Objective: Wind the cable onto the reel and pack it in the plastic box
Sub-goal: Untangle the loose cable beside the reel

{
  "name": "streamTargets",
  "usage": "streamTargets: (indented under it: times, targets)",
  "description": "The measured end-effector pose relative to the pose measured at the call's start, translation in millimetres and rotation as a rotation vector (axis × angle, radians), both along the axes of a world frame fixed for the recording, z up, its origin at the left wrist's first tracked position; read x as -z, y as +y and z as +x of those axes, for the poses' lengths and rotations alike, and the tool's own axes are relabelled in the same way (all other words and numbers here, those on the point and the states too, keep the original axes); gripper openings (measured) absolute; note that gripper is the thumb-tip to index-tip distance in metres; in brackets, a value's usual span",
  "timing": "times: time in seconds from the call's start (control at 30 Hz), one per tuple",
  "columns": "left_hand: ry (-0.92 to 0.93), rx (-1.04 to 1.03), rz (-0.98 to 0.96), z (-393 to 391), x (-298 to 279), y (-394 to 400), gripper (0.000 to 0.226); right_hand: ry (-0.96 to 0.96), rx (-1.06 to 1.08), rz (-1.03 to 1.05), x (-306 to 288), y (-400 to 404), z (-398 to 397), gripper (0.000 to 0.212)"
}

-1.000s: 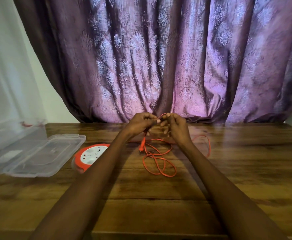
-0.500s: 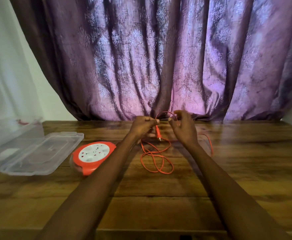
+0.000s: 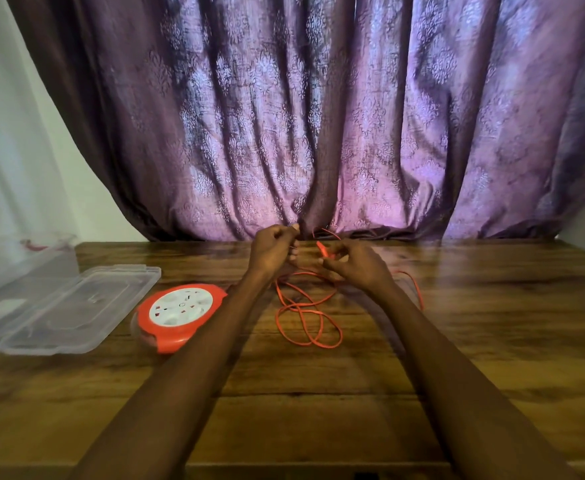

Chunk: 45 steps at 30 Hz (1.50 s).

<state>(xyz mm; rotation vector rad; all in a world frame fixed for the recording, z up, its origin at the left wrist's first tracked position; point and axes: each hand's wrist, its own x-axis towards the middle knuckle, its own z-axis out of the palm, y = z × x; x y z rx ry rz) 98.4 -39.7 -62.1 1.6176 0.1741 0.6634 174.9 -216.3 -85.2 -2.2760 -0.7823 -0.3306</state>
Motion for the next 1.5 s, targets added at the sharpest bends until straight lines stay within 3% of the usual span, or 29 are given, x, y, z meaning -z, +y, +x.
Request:
streamTargets:
  times: [0.23, 0.4, 0.53, 0.63, 0.73, 0.8, 0.9, 1.13, 1.27, 1.5]
  targets:
    - [0.145, -0.136, 0.588, -1.4, 20.2, 23.4, 0.023, -0.064, 0.384, -0.182, 19.1, -27.0, 17.6, 0.043]
    - [0.32, -0.12, 0.792, -2.0, 39.7, 30.8, 0.016, -0.01, 0.466, -0.373, 25.1, -29.3, 19.8, 0.041]
    - [0.322, -0.148, 0.926, -5.8, 41.1, 30.9, 0.017, -0.104, 0.315, -0.286, 19.8, -18.4, 15.6, 0.031]
    - [0.31, -0.182, 1.017, -5.6, 44.0, 31.3, 0.025, -0.05, 0.158, -0.402, 17.8, -8.4, 10.3, 0.031]
    - [0.374, -0.207, 1.117, -6.0, 47.5, 29.8, 0.028, -0.015, 0.158, -0.431, 18.0, -3.3, 9.2, 0.025]
    - [0.386, -0.211, 1.083, -7.5, 49.7, 28.9, 0.027, -0.024, 0.173, -0.426, 17.3, -2.7, 8.2, 0.023]
    - [0.353, -0.227, 0.877, -8.6, 47.9, 30.0, 0.02, -0.059, 0.209, -0.399, 15.4, -4.8, 5.8, 0.024]
    - [0.106, -0.246, 0.345, -6.3, 29.1, 29.2, 0.017, -0.205, 0.182, -0.049, 8.7, -8.7, 9.1, 0.019]
    - [0.072, -0.383, 0.366, -11.7, 20.1, 37.7, 0.016, -0.084, 0.06, 0.232, 4.5, -14.1, 14.6, 0.009]
    - [0.055, -0.426, 0.239, -10.6, 29.1, 54.2, 0.019, 0.077, -0.073, 0.63, -6.5, -29.1, 16.5, 0.024]
